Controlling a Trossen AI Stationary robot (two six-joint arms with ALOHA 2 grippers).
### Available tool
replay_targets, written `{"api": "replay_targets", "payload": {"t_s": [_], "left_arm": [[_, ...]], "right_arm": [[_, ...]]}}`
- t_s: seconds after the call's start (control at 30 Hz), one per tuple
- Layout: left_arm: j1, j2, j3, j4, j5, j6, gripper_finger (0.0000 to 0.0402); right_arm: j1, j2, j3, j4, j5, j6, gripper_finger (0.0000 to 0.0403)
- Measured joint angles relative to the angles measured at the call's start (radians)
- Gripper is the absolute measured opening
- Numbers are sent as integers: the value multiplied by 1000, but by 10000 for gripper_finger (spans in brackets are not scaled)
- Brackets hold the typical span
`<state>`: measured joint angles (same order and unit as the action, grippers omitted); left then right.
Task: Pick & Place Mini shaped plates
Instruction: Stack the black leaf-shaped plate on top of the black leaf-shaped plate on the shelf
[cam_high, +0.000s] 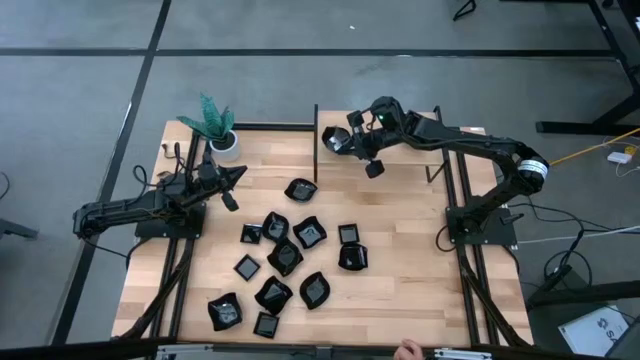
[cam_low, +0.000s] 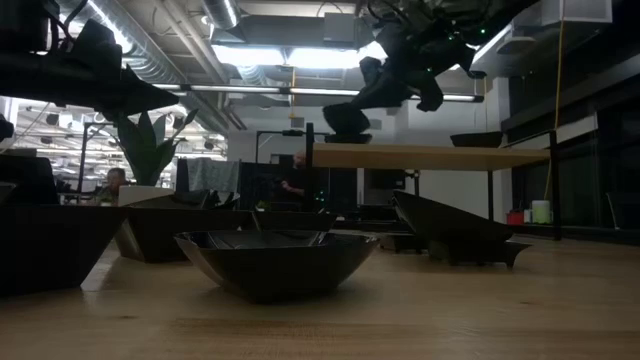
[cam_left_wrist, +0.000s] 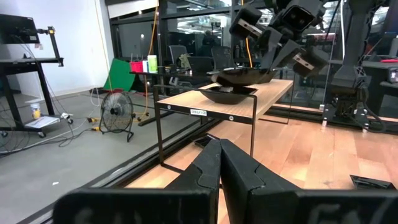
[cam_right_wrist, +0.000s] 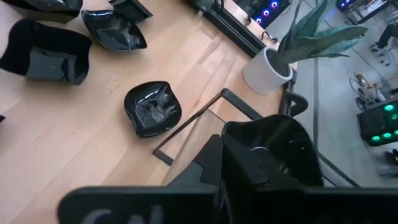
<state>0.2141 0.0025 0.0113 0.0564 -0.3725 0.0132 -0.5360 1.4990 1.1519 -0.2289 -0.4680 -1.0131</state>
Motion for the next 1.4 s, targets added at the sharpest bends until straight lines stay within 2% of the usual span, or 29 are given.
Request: {"api": "replay_targets", "payload": {"t_s": [0.2, 0.43, 0.6, 0.73, 0.97, 1.1, 1.23, 1.4], "left_arm": [[0, 0, 0, 0, 0, 0, 4], [0, 0, 0, 0, 0, 0, 4], [0, 0, 0, 0, 0, 0, 4], [0, 0, 0, 0, 0, 0, 4], [0, 0, 0, 0, 0, 0, 4], [0, 0, 0, 0, 0, 0, 4], [0, 0, 0, 0, 0, 0, 4], [0, 0, 0, 0, 0, 0, 4]], "right_arm": [[0, 0, 0, 0, 81, 74, 51], [0, -2, 0, 0, 82, 114, 75], [20, -3, 0, 7, 67, 255, 88], [36, -4, 0, -1, 111, 278, 96], [25, -33, 0, -5, 382, 416, 86], [-17, -64, 0, -12, 406, 551, 73], [-41, -61, 0, -86, 507, 632, 50], [-43, -25, -1, -173, 475, 641, 29]]}}
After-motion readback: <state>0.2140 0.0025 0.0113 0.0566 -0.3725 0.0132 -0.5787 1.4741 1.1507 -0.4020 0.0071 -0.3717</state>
